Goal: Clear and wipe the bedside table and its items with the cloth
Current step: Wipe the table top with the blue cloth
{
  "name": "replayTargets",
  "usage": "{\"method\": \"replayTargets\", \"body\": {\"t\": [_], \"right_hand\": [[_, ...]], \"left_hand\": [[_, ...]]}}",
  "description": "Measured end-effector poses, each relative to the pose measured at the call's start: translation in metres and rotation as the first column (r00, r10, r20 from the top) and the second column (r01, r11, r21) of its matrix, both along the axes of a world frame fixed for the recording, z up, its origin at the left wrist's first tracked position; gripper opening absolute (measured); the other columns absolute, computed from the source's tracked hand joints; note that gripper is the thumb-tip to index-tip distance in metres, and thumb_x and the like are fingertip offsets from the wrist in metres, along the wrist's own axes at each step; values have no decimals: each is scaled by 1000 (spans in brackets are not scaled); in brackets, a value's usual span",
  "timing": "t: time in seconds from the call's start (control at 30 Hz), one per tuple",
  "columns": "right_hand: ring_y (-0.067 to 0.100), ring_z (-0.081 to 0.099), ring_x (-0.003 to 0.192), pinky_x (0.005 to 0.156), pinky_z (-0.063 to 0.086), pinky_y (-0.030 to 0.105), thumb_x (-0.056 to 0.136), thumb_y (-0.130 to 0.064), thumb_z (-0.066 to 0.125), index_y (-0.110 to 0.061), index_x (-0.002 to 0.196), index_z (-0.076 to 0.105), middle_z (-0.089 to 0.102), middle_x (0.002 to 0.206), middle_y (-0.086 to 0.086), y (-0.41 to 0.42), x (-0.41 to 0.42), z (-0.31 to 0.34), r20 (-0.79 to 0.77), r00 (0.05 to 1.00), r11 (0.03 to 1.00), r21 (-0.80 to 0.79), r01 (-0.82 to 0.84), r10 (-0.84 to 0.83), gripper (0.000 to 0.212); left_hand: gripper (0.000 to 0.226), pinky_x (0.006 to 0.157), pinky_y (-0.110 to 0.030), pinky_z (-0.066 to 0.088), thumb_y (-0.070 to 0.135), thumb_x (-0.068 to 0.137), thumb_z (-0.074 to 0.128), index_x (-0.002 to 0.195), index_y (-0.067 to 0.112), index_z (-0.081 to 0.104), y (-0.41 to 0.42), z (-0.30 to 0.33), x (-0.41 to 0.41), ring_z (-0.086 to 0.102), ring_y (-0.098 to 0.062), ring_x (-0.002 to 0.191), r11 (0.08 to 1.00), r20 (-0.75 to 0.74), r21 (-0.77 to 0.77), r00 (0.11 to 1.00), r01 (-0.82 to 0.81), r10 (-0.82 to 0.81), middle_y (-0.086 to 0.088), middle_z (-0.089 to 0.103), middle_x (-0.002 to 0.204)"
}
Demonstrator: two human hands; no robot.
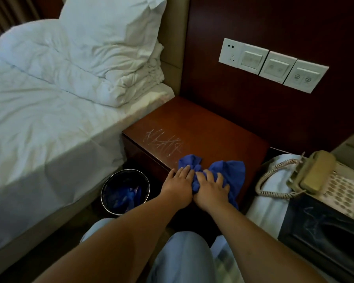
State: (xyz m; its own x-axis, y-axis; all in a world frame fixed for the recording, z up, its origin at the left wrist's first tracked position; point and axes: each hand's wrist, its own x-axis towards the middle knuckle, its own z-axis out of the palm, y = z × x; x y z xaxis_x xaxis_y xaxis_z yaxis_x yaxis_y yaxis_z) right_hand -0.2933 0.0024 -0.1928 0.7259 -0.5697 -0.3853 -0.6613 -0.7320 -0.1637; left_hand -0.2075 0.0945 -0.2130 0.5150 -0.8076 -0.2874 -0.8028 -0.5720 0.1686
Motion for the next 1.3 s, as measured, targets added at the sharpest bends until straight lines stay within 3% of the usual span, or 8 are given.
{"method": "replayTargets", "body": {"t": [0.2,0.37,0.7,0.93,1.3], "right_hand": [[39,1,150,116,16,63,94,-42,48,-41,155,14,5,166,-4,-30,38,-2,-14,1000,1000,-5,-23,23,70],[40,2,150,116,16,63,93,-42,49,-41,157,10,8,165,-1,-64,99,-5,38,999,999,-42,-7,8,75],[40,7,150,117,15,63,90,-44,54,-39,153,20,13,164,1,-110,194,-15,94,995,996,-92,-21,30,71],[37,-1,151,119,8,61,91,-44,52,-43,151,20,7,165,-2,-82,166,-18,96,995,998,-66,3,4,68],[34,0,151,118,15,60,95,-47,48,-44,152,19,8,166,-6,-3,57,-7,73,994,997,-32,-75,77,64]], "left_hand": [[68,128,-47,2,32,105,35,165,18,6,-25,-7,39,4,-22,159,999,-20,-35,999,-26,26,-4,1,173],[66,128,-47,1,31,106,34,164,16,8,-64,-5,102,8,-24,159,999,60,-40,998,-15,17,-6,3,173],[66,128,-49,3,31,107,38,164,16,9,-105,-12,196,8,-25,159,995,37,-85,997,-58,62,-7,4,173],[67,128,-48,4,34,108,33,164,13,3,-76,-8,162,6,-27,159,998,98,-21,993,-57,59,-10,0,173],[66,128,-45,5,32,108,30,164,12,3,5,4,51,5,-28,159,995,54,28,994,-98,96,-11,-2,173]]}}
